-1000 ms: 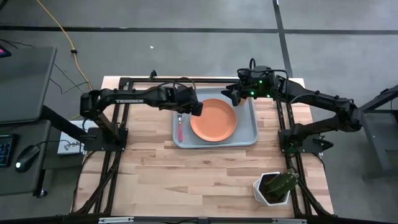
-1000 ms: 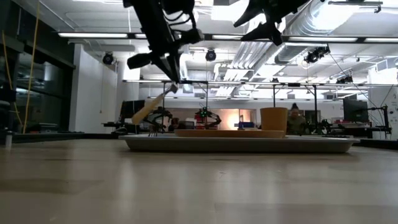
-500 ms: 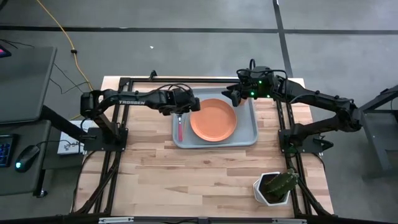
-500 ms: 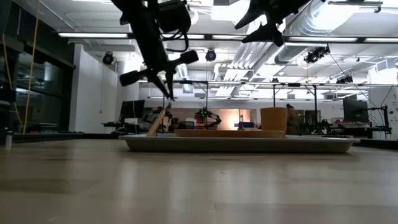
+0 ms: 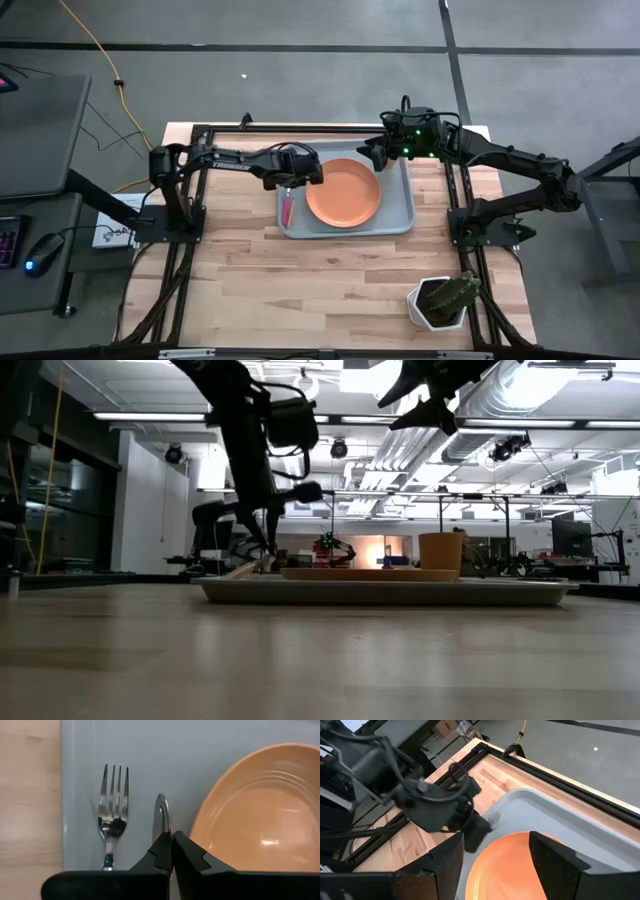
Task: Pick and place plate/cup/fork/spoon on tray
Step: Put the orange spoon on the gray serving tray to the right of the pink spoon
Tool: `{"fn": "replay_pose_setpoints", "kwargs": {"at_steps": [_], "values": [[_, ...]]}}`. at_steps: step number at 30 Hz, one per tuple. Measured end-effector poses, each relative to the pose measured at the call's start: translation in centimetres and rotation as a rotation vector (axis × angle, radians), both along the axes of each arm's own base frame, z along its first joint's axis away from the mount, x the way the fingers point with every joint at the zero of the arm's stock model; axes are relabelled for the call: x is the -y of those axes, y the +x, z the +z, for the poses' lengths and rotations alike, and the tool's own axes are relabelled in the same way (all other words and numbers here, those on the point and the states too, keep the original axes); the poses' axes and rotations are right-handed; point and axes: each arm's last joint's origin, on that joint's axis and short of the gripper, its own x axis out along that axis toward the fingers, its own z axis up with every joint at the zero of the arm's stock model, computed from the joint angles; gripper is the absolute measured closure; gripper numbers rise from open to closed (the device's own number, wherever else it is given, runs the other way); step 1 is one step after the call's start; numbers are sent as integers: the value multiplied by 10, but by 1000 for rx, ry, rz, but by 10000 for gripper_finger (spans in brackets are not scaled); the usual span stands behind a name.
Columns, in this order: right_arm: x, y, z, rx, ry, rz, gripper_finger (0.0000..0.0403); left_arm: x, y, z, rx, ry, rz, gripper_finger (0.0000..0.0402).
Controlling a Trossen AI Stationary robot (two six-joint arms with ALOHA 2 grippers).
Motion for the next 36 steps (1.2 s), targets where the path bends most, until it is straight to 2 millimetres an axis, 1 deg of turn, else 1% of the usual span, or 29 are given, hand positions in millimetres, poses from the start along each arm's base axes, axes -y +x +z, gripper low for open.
{"fn": "replay_pose_setpoints", "kwargs": {"at_steps": [7,17,21,27,36], "values": [[0,0,0,8,19,-11,187,-2,4,-16,-27,-10,25,401],[0,0,0,18,36,-20,187,-6,7,-33,-74,-3,35,397],[0,1,1,22,34,-21,187,-6,7,-34,-78,-1,36,392],[0,1,1,28,30,-20,187,-8,7,-35,-95,19,8,366],[0,1,1,28,29,-19,187,-9,7,-35,-96,23,4,300]]}}
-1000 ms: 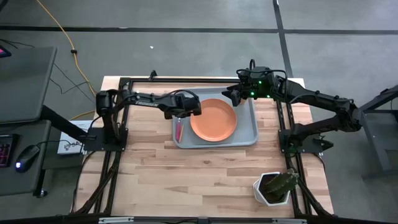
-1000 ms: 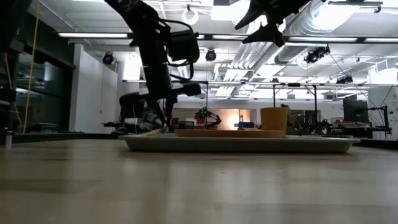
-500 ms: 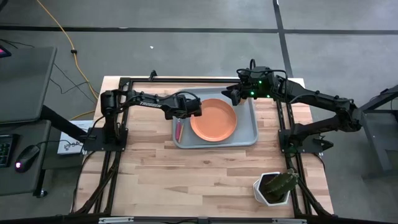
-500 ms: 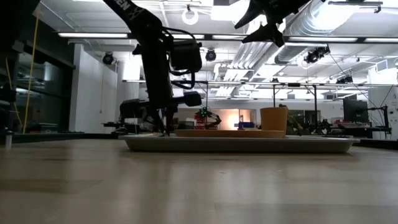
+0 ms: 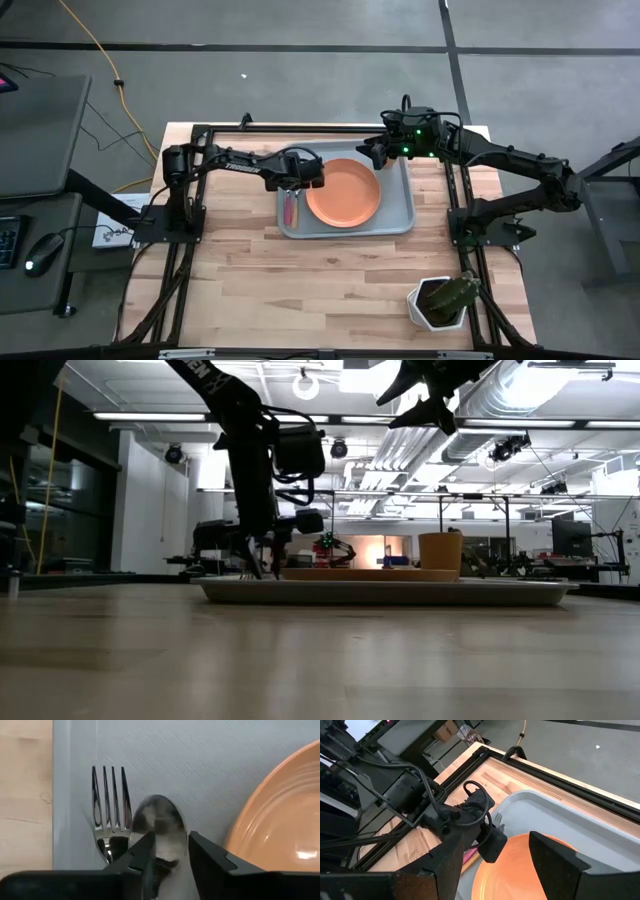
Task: Pick and place plate/cup/fork/spoon on tray
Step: Put the orange spoon on the gray serving tray to the right of the pink spoon, then return to Home Position
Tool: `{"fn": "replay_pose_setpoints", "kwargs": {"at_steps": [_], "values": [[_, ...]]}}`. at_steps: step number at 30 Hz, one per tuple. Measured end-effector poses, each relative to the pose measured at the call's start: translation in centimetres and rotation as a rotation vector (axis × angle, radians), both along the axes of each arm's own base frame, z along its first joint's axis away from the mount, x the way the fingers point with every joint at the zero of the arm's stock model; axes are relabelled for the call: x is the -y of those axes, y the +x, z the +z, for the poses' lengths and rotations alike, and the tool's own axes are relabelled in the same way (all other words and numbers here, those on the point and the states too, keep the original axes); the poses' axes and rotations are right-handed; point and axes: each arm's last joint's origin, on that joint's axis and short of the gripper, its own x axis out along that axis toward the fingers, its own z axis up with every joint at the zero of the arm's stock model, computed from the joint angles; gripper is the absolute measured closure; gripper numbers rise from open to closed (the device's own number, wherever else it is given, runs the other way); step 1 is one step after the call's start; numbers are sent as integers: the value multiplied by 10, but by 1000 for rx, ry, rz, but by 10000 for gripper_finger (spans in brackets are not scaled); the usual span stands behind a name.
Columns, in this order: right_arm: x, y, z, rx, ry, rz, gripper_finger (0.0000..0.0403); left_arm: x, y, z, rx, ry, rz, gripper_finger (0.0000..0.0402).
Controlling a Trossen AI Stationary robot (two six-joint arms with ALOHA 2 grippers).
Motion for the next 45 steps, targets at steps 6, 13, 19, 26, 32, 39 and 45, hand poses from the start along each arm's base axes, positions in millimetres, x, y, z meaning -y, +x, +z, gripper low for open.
{"fn": "replay_pose_setpoints", "kwargs": {"at_steps": [6,13,19,26,32,39,45], "values": [[0,0,0,0,0,0,187,0,1,0,9,5,1,264],[0,0,0,0,0,0,187,-1,0,3,4,14,-34,245],[0,0,0,0,1,-1,187,-8,-7,18,-7,58,-57,242],[0,0,0,0,0,0,187,-22,-26,44,-77,144,-101,242],[0,0,0,-1,-1,1,187,-40,-43,86,-54,275,-260,243],[0,0,0,-13,-36,19,187,-36,-59,169,231,576,-644,243],[0,0,0,-17,-45,24,187,-1,-84,231,431,814,-797,243]]}}
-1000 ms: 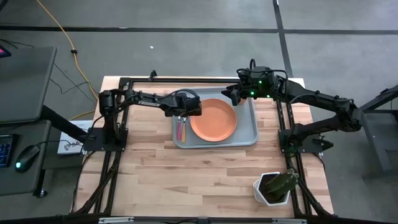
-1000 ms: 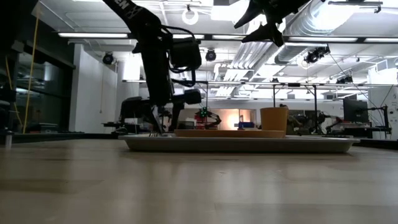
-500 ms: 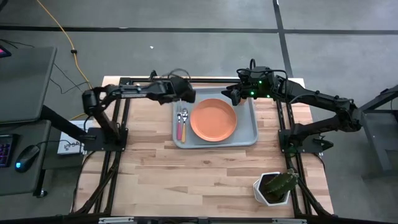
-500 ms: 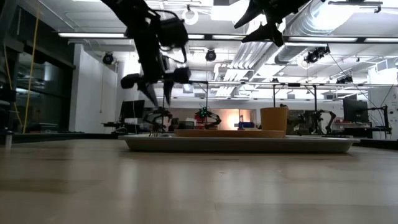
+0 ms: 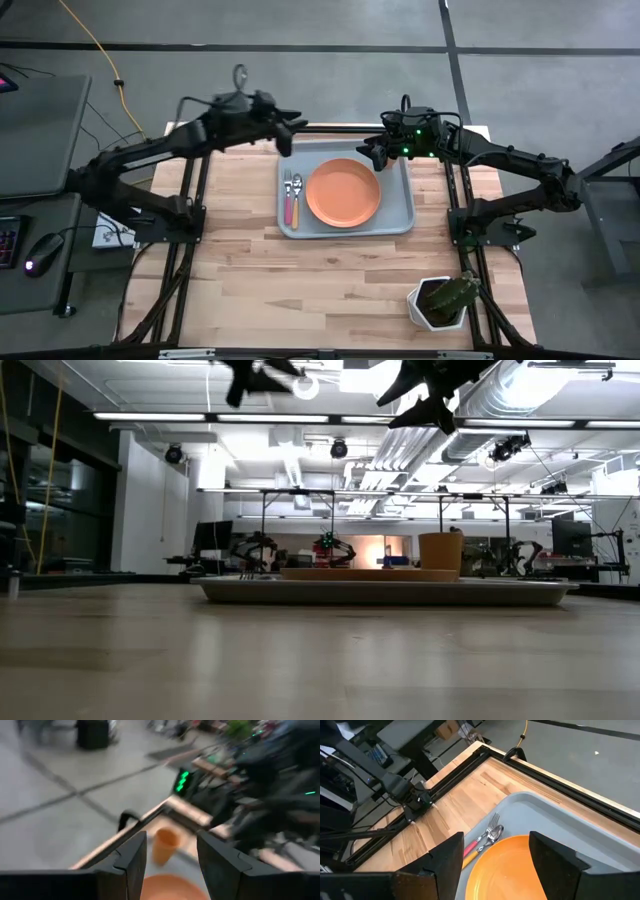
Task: Pick and place plate/cup/fork/spoon on tray
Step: Return to Home Position
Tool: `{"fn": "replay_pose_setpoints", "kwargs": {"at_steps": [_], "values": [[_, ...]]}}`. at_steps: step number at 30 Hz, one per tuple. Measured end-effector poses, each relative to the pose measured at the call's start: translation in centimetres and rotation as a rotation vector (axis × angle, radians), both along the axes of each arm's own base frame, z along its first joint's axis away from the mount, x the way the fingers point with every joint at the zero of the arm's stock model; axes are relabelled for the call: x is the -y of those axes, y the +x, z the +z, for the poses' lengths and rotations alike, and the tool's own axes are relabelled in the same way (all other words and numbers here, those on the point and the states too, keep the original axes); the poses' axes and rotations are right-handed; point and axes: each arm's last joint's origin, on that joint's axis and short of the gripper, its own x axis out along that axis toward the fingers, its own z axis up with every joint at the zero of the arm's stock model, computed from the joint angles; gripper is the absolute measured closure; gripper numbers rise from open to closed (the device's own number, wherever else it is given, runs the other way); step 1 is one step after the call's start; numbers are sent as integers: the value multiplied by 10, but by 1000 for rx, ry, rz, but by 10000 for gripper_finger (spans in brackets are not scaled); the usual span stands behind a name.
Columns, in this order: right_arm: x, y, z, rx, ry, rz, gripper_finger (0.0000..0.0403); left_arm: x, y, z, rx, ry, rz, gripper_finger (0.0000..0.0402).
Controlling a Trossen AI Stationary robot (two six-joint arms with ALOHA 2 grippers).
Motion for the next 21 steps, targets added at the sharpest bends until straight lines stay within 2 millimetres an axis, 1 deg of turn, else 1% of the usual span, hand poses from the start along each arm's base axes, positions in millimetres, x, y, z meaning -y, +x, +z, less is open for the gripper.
{"fn": "replay_pose_setpoints", "kwargs": {"at_steps": [2,5,9,11,13,15,18,21], "values": [[0,0,0,-3,-7,3,187,14,-10,15,43,51,-51,243],[0,0,0,-13,-38,18,187,34,-23,31,90,105,-125,243],[0,0,0,-24,-68,32,187,60,-38,48,156,143,-215,243],[0,0,0,-25,-70,33,187,72,-43,51,184,152,-258,243],[0,0,0,-27,-76,36,187,83,-47,49,204,151,-298,243],[0,0,0,-32,-91,45,187,94,-50,42,221,131,-331,243],[0,0,0,-39,-112,61,187,110,-55,25,252,88,-345,243],[0,0,0,-50,-146,79,187,122,-60,6,298,65,-321,243]]}}
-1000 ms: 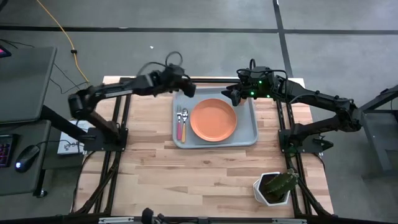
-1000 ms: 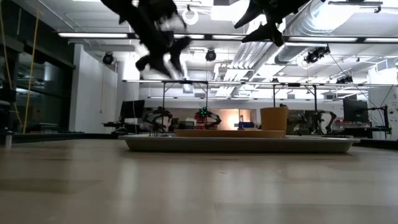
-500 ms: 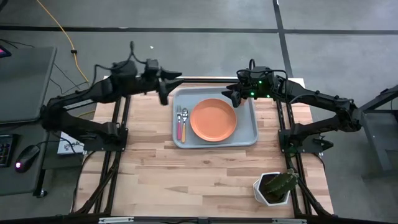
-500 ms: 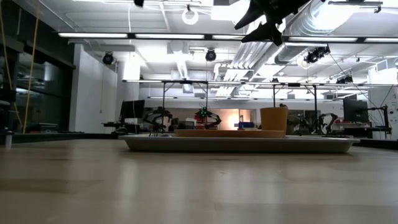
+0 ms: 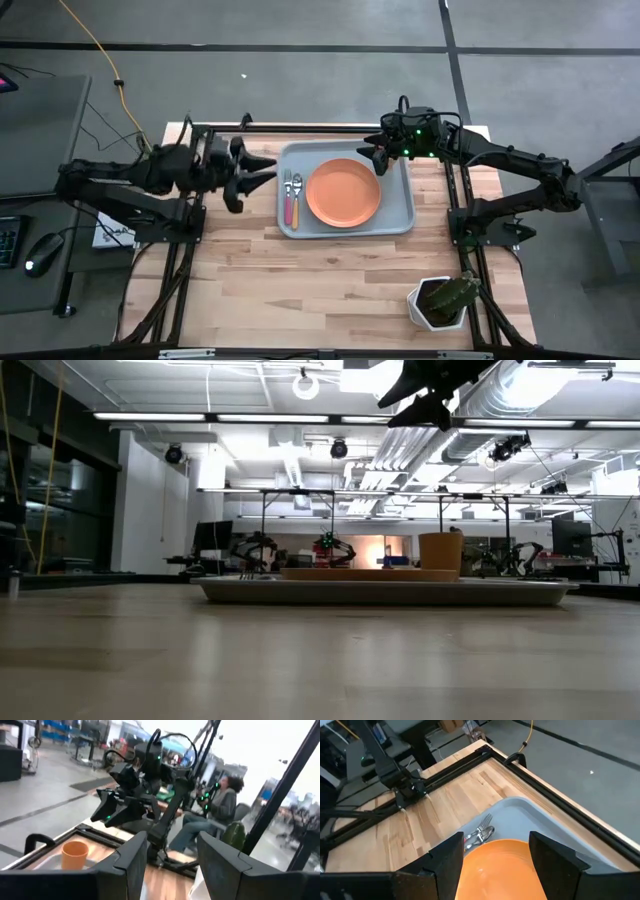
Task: Pick and place plate/cup/fork/spoon on tray
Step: Return to Home Position
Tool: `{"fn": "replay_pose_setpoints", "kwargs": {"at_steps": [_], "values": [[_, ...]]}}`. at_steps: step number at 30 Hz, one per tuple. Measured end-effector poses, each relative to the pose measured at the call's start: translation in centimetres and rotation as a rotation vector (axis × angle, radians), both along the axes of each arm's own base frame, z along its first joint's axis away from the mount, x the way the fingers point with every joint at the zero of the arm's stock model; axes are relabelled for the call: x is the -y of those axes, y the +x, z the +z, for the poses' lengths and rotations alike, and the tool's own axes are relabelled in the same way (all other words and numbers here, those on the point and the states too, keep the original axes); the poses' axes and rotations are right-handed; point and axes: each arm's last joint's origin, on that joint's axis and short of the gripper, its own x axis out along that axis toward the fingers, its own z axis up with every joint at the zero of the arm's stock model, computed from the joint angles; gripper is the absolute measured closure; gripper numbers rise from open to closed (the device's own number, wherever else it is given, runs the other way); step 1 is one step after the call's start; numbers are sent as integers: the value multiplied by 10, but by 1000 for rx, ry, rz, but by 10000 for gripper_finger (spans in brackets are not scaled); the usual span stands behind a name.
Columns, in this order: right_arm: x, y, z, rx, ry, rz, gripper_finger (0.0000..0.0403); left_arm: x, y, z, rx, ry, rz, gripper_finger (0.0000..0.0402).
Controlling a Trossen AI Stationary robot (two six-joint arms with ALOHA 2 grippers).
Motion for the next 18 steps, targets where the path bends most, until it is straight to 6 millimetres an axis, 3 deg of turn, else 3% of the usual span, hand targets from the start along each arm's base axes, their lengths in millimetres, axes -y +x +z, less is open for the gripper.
{"fn": "replay_pose_setpoints", "kwargs": {"at_steps": [4,10,18], "values": [[0,0,0,-7,-32,16,187,11,-8,-13,93,5,-12,243],[-1,1,1,15,-2,43,187,13,-20,-13,93,94,-19,243],[-12,8,11,142,50,280,194,13,-30,-9,110,129,-14,243]]}}
